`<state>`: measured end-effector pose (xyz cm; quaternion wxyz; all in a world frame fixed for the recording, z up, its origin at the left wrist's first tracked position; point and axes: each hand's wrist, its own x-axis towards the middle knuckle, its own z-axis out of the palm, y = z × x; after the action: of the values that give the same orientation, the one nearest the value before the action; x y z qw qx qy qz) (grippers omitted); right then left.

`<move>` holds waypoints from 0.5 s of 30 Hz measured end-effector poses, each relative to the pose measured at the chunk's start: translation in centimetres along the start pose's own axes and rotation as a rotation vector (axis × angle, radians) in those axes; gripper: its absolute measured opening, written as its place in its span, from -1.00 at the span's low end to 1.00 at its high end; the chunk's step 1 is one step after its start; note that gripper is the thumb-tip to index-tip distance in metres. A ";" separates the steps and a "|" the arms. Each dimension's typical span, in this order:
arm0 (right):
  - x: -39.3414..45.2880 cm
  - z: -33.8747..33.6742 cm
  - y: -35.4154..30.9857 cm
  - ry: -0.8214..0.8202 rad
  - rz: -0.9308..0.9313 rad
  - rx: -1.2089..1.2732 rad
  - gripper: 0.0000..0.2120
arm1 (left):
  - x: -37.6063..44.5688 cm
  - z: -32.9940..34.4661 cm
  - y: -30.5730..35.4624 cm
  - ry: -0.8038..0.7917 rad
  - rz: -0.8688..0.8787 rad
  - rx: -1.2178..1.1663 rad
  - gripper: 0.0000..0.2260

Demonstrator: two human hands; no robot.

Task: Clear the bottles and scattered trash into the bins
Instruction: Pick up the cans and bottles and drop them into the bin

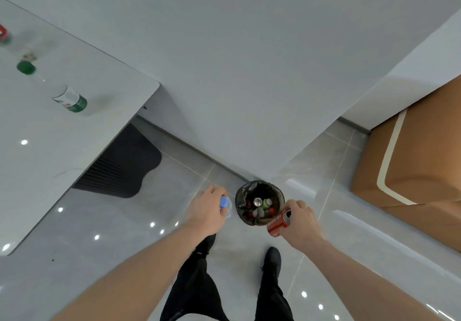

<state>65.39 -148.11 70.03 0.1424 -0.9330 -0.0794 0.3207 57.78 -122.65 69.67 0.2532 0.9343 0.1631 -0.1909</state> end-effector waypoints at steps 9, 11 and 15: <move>8.2 2.0 8.6 -0.070 -0.070 -0.087 -0.52 | 5.2 10.0 3.3 0.008 -0.134 -0.053 -0.82; 10.7 3.9 10.2 -0.068 -0.061 -0.096 -0.51 | 7.6 12.9 3.1 -0.008 -0.137 -0.065 -0.82; 16.3 8.3 12.5 -0.058 -0.062 -0.088 -0.56 | 12.2 19.3 2.0 -0.011 -0.135 -0.077 -0.80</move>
<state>73.71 -154.22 50.42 0.1086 -0.9258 -0.1264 0.3393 63.92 -132.09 49.69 0.2763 0.9097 0.2318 -0.2061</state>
